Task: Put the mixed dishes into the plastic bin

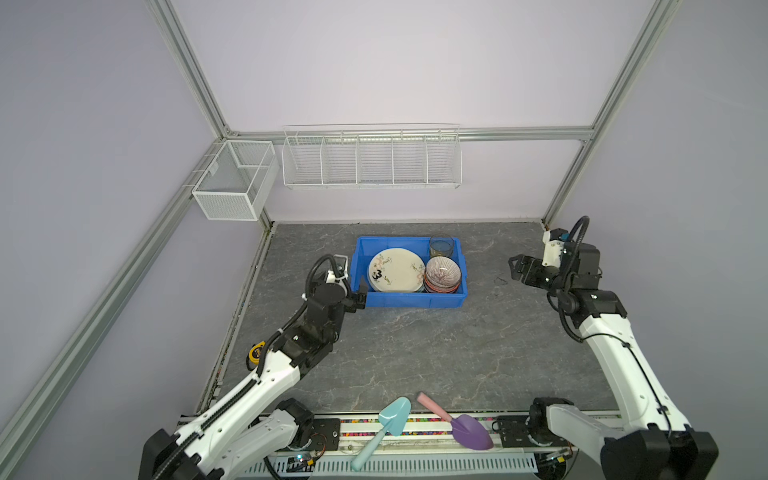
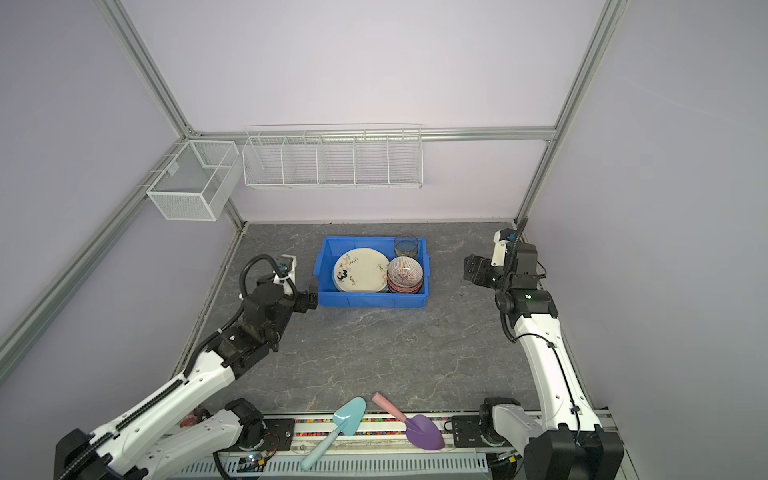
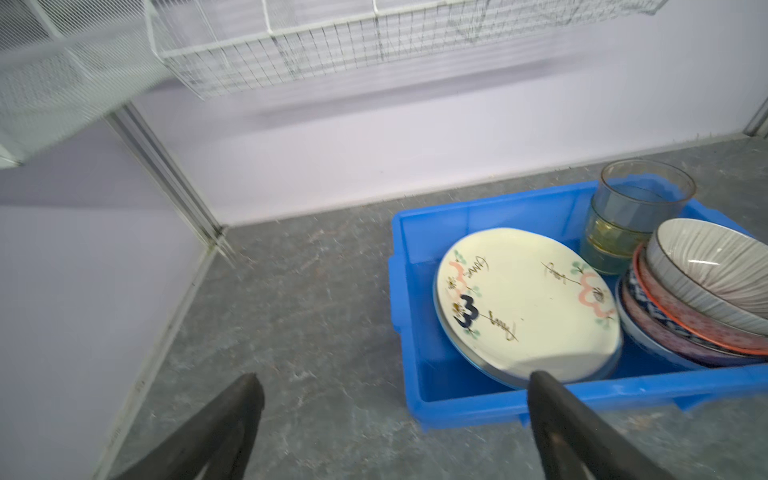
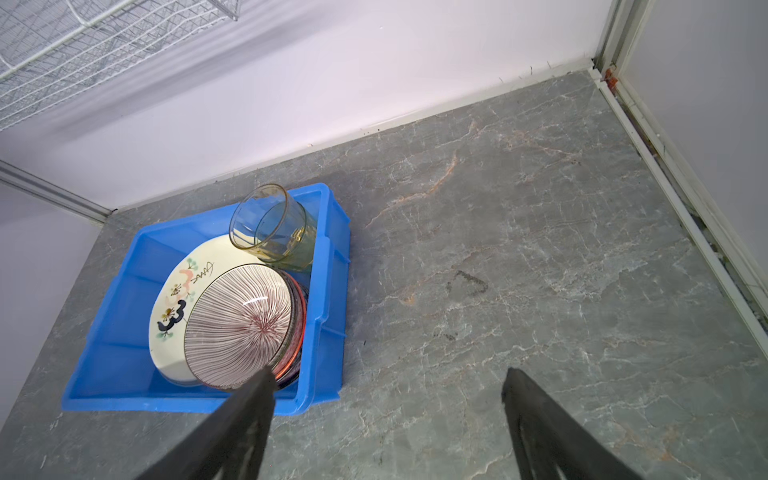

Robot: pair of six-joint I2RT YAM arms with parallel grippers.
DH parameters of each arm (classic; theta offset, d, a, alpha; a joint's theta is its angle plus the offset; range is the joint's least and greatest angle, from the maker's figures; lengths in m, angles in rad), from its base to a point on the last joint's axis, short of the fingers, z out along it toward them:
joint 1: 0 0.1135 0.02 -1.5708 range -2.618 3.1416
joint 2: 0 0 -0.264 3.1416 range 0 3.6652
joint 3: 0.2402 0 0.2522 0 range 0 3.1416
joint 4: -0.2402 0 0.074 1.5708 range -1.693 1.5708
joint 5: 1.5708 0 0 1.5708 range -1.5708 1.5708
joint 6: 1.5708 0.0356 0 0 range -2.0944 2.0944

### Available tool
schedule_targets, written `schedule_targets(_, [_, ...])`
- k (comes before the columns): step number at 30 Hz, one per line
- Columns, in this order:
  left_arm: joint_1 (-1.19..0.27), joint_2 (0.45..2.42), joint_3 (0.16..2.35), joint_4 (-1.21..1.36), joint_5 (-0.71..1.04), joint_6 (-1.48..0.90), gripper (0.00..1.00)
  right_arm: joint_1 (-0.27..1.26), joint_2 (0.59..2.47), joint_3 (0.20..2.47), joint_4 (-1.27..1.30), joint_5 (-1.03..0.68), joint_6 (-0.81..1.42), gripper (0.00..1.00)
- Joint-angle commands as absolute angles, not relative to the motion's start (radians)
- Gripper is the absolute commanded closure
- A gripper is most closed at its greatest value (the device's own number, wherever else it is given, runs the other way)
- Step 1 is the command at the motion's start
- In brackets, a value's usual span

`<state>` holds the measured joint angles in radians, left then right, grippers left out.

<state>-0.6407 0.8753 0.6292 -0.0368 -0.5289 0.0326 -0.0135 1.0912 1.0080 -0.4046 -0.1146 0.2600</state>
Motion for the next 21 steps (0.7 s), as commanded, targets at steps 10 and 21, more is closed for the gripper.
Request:
schedule_targets(10, [-0.285,0.901,0.399,0.382,-0.457,-0.004,0.02,-0.033,1.107,0.911,-0.185,-0.223,0.049,0.12])
schedule_targets(21, [-0.131,1.178,0.275,0.774,-0.374,0.008,0.02,-0.054,1.092,0.552,0.290,-0.043,0.070,0.12])
